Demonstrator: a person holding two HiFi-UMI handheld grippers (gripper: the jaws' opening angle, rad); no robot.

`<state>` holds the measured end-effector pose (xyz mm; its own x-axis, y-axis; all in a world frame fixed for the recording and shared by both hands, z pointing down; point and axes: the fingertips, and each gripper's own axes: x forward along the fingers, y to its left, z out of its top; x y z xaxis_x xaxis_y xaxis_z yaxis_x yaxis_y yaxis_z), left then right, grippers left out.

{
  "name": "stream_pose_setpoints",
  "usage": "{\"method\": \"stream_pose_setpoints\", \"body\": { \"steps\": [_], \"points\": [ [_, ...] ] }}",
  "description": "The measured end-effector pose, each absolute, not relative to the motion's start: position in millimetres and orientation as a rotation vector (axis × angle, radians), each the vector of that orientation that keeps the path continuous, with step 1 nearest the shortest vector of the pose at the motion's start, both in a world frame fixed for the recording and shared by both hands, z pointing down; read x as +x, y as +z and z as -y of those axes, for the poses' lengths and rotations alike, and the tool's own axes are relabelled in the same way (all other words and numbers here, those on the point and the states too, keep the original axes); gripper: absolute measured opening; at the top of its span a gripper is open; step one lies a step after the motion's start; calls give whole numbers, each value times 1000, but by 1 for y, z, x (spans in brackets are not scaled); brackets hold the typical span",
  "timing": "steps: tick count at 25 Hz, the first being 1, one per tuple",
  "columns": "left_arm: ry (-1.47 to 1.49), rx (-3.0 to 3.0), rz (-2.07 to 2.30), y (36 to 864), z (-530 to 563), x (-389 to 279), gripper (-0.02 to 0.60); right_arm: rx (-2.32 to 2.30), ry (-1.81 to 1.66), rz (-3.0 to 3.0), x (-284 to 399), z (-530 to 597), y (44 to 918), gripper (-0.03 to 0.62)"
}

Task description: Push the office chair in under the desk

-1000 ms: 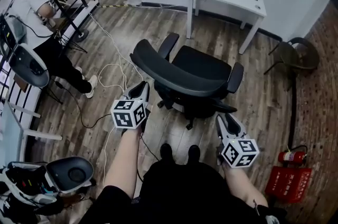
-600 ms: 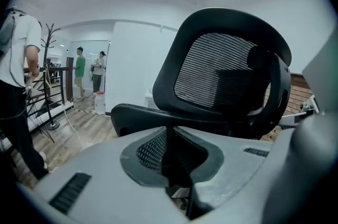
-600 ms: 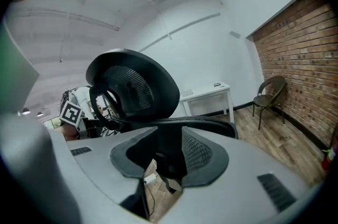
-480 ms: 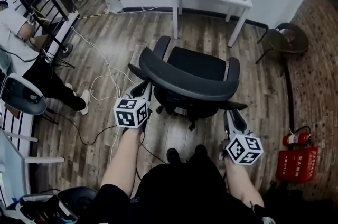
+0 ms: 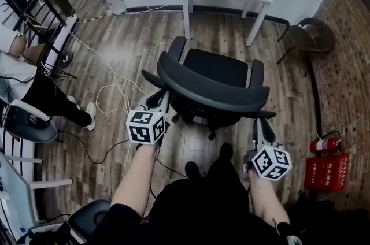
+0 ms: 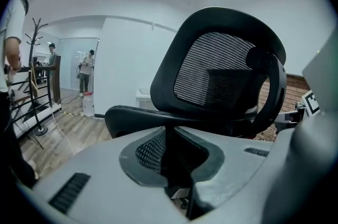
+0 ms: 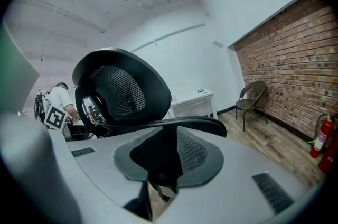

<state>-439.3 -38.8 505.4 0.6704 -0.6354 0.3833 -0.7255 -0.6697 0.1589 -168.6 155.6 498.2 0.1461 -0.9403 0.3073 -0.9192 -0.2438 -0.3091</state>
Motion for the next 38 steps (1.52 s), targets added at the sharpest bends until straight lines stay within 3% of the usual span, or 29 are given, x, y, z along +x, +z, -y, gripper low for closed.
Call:
{"method": "stream_pose_setpoints", "body": {
  "steps": [12, 28, 38],
  "points": [
    [435, 2566, 1098, 509, 66, -392, 34, -2341, -676, -1959, -107, -124, 498, 86],
    [388, 2437, 1310, 499, 97, -257, 34, -2214, -678, -2227, 62, -48, 493, 88],
    [352, 2355, 1465, 499, 125, -172, 34, -2128, -668, -2338, 157, 14, 493, 124]
  ]
}}
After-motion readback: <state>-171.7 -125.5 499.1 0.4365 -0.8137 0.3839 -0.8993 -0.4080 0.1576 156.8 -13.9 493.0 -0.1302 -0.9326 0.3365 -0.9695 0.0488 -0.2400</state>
